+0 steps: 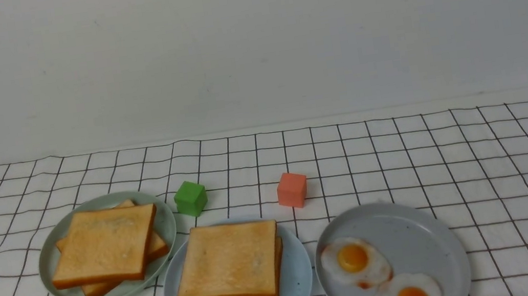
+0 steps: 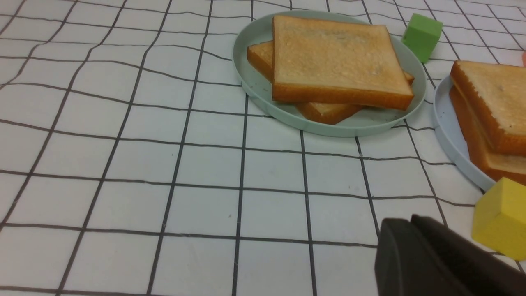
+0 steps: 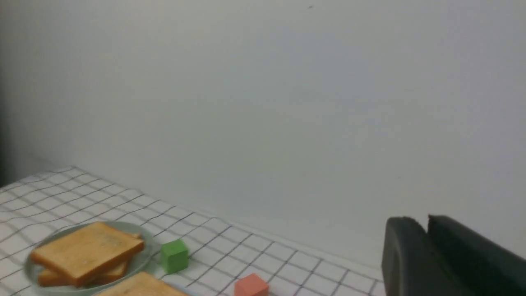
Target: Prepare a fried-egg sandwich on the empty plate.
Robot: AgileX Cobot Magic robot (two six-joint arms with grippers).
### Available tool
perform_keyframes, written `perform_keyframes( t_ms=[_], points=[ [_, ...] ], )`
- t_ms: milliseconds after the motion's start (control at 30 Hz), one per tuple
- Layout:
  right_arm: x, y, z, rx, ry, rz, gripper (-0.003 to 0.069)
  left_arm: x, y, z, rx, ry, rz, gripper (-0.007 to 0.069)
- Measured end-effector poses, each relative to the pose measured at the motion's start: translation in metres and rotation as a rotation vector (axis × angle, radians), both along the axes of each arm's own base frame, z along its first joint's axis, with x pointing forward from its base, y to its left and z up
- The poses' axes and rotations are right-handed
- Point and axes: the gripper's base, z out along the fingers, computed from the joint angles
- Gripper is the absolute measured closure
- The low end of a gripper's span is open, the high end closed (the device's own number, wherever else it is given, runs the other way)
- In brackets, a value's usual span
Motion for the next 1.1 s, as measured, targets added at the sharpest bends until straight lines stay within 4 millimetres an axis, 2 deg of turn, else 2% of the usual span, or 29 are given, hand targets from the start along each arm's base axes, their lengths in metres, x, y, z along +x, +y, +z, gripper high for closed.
perform_keyframes(
  t_ms=[133,333,367,400,433,467,700,1100],
  points=[
    [-0.006,-0.009,0.0,-0.012,-0.016,-0.101,0.0555,0.0,0.0,0.0,0.0,0.0,0.0,0.0586],
    [-0.013,-0.017,-0.028,-0.055,0.195,-0.223,0.0547,0.0,0.0,0.0,0.0,0.0,0.0,0.0585],
    [-0.013,-0.019,-0.046,-0.052,0.29,-0.268,0.0545,0.0,0.0,0.0,0.0,0.0,0.0,0.0585],
    [-0.013,-0.021,-0.056,-0.043,0.33,-0.298,0.0543,0.0,0.0,0.0,0.0,0.0,0.0,0.0585],
    [-0.013,-0.021,-0.058,-0.036,0.335,-0.303,0.0543,0.0,0.0,0.0,0.0,0.0,0.0,0.0585],
    [-0.014,-0.024,-0.073,-0.014,0.375,-0.347,0.054,0.0,0.0,0.0,0.0,0.0,0.0,0.0585],
    [-0.016,-0.031,-0.135,0.04,0.493,-0.448,0.053,0.0,0.0,0.0,0.001,0.001,0.0,0.0575],
    [-0.014,-0.032,-0.134,0.068,0.459,-0.452,0.0514,0.0,0.0,0.0,0.002,0.001,0.0,0.0566]
  ],
)
